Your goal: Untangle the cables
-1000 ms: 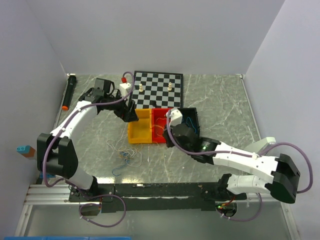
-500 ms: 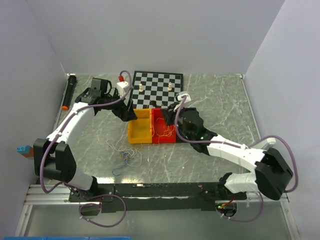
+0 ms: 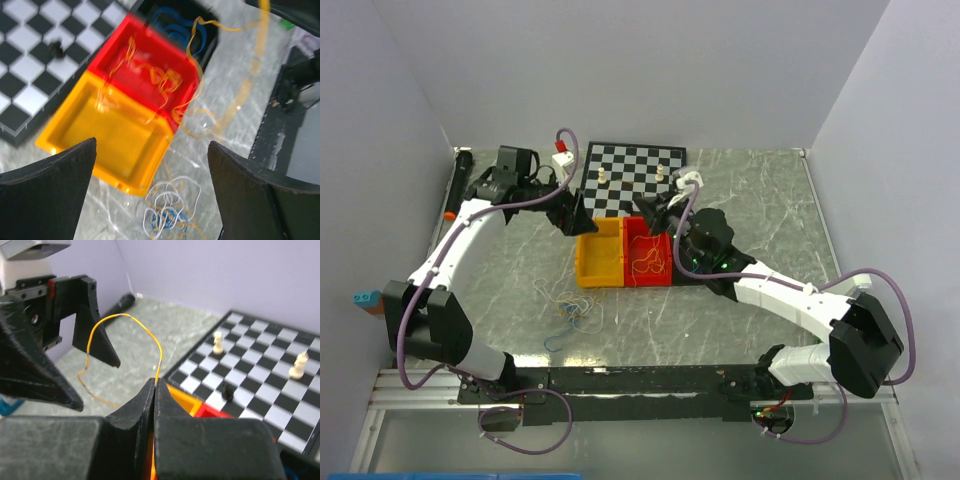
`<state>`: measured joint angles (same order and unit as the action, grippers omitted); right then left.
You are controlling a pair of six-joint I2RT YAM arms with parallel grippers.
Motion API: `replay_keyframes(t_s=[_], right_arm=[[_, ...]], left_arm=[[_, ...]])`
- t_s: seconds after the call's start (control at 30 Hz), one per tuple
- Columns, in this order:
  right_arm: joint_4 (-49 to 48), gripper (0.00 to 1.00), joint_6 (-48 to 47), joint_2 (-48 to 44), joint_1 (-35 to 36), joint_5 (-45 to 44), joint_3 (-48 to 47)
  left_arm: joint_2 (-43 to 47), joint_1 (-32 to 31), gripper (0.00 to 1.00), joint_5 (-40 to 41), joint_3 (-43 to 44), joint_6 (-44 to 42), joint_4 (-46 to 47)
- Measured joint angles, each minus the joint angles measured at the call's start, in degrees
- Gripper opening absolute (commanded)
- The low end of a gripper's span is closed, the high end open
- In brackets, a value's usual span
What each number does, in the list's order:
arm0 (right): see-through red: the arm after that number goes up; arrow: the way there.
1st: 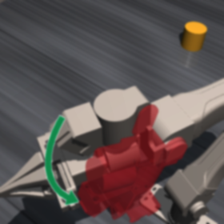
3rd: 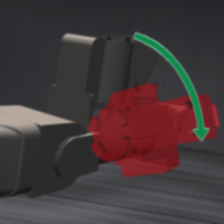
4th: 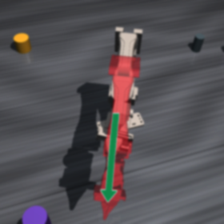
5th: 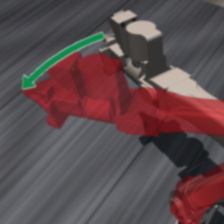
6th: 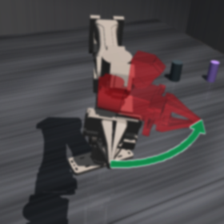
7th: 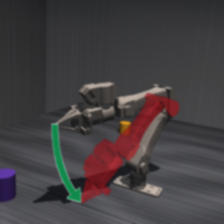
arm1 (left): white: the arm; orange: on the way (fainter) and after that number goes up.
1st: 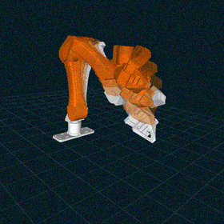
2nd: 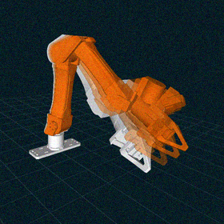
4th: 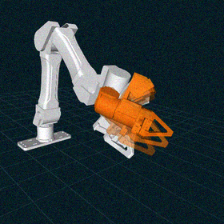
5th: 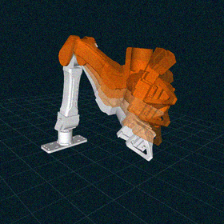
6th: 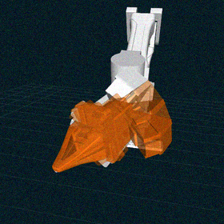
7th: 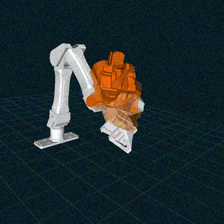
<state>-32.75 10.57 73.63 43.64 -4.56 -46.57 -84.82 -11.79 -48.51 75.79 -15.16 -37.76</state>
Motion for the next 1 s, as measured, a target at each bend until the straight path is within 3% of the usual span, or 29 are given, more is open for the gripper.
replay_keyframes(t_s=[0.5,0.87,1.0], right_arm=[[-1.90,0.00,8.59,-0.96,-4.52,12.04,-5.90],[-7.45,0.00,19.28,-0.96,-4.52,16.20,-5.90],[-8.72,0.00,22.43,-0.96,-4.52,16.48,-5.90]], left_arm=[[2.08,-1.09,0.97,-14.01,2.95,6.36,8.63],[1.29,-14.73,0.97,-13.09,1.22,10.62,19.04],[0.11,-15.63,0.97,-13.11,-0.13,14.16,23.43]])
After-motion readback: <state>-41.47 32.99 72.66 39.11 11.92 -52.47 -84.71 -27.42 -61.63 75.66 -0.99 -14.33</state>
